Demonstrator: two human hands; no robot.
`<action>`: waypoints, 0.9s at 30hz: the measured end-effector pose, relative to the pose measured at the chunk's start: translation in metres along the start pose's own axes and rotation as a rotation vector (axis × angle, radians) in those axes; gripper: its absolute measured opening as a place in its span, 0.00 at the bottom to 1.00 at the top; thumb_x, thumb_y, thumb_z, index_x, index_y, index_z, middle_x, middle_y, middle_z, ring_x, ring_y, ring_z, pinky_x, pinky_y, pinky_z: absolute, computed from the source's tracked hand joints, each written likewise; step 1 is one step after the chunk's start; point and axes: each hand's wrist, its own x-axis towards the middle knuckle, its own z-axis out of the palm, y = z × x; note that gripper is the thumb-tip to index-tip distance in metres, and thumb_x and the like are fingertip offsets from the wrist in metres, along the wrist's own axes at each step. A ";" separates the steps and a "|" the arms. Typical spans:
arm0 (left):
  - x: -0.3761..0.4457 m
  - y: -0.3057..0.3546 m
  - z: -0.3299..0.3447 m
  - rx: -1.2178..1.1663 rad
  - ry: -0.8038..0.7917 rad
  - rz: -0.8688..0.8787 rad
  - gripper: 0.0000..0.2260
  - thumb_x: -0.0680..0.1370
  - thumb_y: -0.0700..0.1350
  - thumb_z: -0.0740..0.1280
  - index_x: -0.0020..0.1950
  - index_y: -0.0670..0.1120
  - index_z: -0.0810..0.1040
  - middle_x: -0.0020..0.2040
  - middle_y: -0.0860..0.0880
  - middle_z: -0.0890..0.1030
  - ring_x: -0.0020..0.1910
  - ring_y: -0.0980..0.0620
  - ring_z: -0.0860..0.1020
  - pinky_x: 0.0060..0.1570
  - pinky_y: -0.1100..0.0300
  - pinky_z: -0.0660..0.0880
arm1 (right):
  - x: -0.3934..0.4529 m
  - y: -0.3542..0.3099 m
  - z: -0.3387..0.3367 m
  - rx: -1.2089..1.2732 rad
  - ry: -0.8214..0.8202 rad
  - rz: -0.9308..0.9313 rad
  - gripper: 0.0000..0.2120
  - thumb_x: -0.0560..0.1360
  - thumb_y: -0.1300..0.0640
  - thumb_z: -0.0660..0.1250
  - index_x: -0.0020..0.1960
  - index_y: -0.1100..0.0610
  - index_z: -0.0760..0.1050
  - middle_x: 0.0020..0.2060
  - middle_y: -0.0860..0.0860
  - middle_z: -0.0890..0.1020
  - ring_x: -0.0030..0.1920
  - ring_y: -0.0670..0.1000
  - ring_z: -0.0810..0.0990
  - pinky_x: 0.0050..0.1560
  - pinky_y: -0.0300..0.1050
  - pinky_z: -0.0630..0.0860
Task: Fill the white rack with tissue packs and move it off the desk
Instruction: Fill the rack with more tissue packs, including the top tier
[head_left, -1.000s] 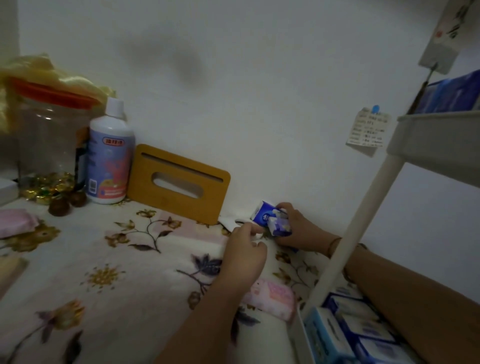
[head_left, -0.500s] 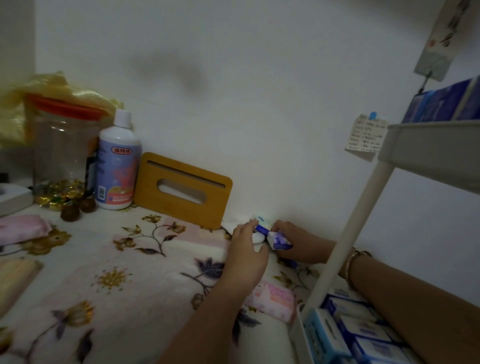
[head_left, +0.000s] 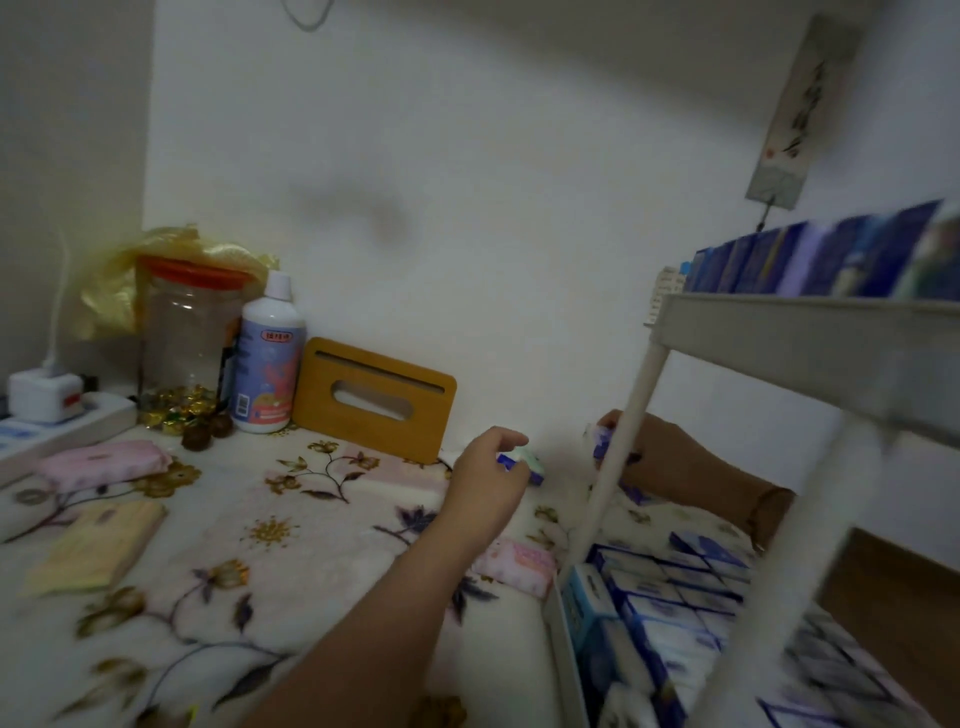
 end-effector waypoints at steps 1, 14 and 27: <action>-0.010 0.011 -0.003 0.033 0.002 0.025 0.11 0.78 0.40 0.62 0.59 0.49 0.76 0.59 0.51 0.76 0.57 0.52 0.76 0.50 0.63 0.70 | -0.015 -0.004 -0.008 -0.007 -0.007 0.011 0.02 0.75 0.64 0.67 0.43 0.61 0.75 0.35 0.61 0.78 0.41 0.63 0.80 0.36 0.33 0.71; -0.180 0.164 -0.036 0.025 0.074 0.501 0.18 0.78 0.58 0.60 0.39 0.43 0.71 0.34 0.45 0.77 0.32 0.47 0.73 0.34 0.55 0.70 | -0.211 -0.080 -0.089 -0.134 0.074 -0.075 0.12 0.71 0.49 0.70 0.51 0.50 0.72 0.46 0.48 0.77 0.44 0.47 0.75 0.38 0.36 0.69; -0.231 0.275 -0.002 0.327 -0.334 0.323 0.16 0.68 0.50 0.76 0.51 0.48 0.75 0.36 0.48 0.79 0.33 0.52 0.82 0.34 0.57 0.80 | -0.306 -0.123 -0.162 -0.244 0.426 -0.248 0.23 0.68 0.47 0.70 0.60 0.47 0.66 0.55 0.44 0.69 0.52 0.47 0.74 0.49 0.45 0.75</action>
